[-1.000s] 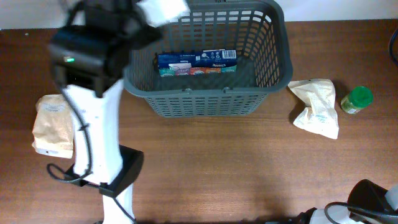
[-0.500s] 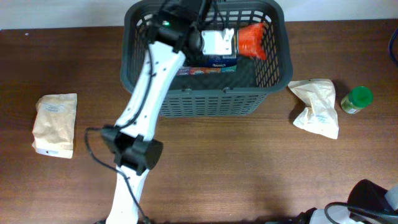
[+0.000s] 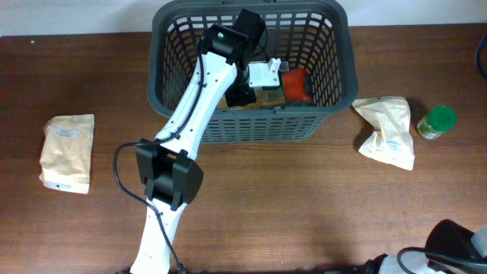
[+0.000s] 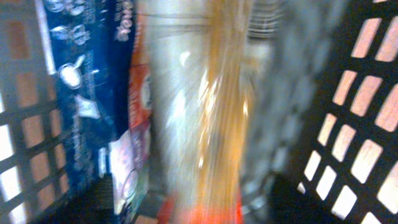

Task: Pack container
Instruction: 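Place the pasta box into the basket beside the blue box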

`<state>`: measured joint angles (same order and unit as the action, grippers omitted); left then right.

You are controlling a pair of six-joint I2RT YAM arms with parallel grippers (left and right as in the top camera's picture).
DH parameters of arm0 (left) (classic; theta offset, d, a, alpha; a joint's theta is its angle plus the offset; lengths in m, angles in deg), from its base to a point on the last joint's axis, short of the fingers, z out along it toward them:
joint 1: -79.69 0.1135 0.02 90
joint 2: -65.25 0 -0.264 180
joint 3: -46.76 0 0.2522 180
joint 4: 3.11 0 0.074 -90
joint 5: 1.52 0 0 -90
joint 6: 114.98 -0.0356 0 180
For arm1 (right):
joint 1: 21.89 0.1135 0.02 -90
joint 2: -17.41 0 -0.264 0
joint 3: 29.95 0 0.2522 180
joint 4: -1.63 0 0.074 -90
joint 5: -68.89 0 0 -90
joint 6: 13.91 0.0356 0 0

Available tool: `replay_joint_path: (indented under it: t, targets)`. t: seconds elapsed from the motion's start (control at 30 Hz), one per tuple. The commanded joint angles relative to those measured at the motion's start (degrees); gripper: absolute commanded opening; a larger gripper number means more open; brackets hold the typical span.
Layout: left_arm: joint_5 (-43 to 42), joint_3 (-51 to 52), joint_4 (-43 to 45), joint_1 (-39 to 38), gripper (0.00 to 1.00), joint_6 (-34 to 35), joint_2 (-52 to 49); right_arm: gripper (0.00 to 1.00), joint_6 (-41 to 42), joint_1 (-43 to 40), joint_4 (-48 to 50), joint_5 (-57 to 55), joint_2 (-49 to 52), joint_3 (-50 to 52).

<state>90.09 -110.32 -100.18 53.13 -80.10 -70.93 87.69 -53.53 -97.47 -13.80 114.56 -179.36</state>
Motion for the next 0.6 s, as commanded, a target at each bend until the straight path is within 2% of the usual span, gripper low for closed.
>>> replay_joint_path:
  t: [0.0, 0.17, 0.33, 0.57]
  targets:
    - [4.3, -3.9, -0.3, 0.5, 0.99, 6.5, 2.2, 0.99, -0.2, -0.3, 0.0, -0.5, 0.0, -0.3]
    - [4.4, -14.9, -6.9, 2.7, 0.99, 12.6, 2.6, 0.99, -0.2, -0.3, 0.0, -0.5, 0.0, -0.3]
    - [1.9, -19.8, -8.3, 6.9, 0.99, 16.3, 9.6, 0.99, -0.2, -0.3, 0.0, -0.5, 0.0, -0.3]
    - [0.5, -19.6, -8.3, 21.4, 0.99, 19.7, 21.7, 0.99, -0.2, -0.3, 0.0, -0.5, 0.0, -0.3]
